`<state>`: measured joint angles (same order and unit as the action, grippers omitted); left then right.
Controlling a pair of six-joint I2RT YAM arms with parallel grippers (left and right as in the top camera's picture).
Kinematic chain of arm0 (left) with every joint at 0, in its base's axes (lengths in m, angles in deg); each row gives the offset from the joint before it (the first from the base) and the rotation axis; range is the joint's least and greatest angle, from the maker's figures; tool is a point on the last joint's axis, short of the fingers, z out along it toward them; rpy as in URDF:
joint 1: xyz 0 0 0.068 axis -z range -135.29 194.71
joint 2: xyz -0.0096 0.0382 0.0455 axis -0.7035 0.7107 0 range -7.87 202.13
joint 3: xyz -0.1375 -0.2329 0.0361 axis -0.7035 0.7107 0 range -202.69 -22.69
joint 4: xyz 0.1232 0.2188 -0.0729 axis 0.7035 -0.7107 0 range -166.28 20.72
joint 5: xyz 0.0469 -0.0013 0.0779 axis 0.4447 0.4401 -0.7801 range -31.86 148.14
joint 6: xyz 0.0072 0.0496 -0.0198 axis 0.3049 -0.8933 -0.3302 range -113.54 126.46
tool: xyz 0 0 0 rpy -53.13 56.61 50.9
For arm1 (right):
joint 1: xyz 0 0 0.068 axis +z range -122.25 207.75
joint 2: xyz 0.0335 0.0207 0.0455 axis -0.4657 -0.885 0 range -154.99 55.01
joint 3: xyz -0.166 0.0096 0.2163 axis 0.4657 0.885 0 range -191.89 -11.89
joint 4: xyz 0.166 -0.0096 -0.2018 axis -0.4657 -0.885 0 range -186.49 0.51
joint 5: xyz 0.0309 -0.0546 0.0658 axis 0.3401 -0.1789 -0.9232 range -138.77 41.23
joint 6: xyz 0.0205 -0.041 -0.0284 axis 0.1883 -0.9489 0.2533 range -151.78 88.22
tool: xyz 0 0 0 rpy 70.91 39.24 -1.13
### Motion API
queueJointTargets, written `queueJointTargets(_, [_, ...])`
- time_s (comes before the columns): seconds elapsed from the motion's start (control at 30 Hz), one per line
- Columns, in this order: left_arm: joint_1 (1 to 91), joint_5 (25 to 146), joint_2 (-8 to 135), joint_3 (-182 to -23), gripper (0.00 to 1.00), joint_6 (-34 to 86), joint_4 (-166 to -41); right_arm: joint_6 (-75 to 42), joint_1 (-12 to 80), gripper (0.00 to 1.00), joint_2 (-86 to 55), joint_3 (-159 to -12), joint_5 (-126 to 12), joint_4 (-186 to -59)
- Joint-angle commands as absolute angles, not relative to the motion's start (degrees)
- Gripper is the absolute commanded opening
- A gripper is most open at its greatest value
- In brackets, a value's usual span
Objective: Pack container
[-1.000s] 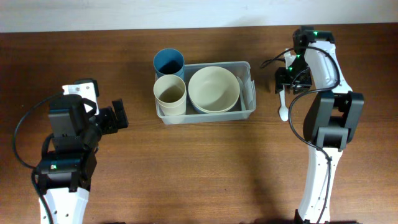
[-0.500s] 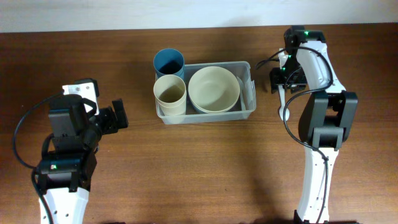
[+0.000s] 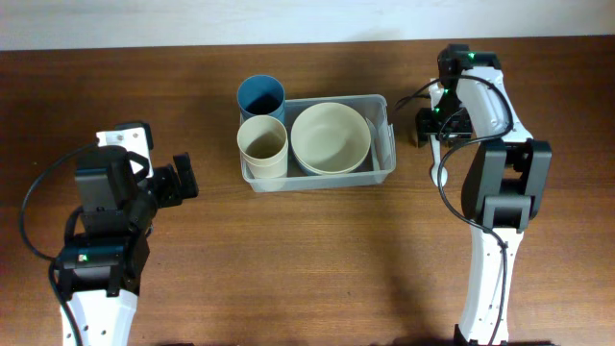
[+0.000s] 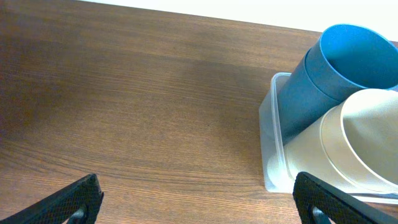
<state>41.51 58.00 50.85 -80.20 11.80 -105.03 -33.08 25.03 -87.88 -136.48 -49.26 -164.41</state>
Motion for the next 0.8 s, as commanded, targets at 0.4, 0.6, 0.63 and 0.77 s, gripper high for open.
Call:
queueJointTargets(0.4, [41.2, 58.8, 50.9, -79.9, 0.99, 10.7, -104.9, -32.4, 25.0, 0.48, -87.9, -134.0, -49.8, -164.6])
queueJointTargets(0.6, [41.2, 58.8, 50.9, -79.9, 1.00, 10.7, -104.9, -32.3, 25.1, 0.36, -87.9, -134.0, -49.7, -165.4])
queueJointTargets(0.63, [41.2, 58.8, 50.9, -79.9, 1.00, 10.7, -104.9, -32.3, 25.1, 0.30, -87.9, -134.0, -49.7, -165.6])
queueJointTargets(0.77, [41.2, 58.8, 50.9, -79.8, 1.00, 10.7, -104.9, -32.3, 25.1, 0.14, -87.9, -134.0, -49.6, -165.8])
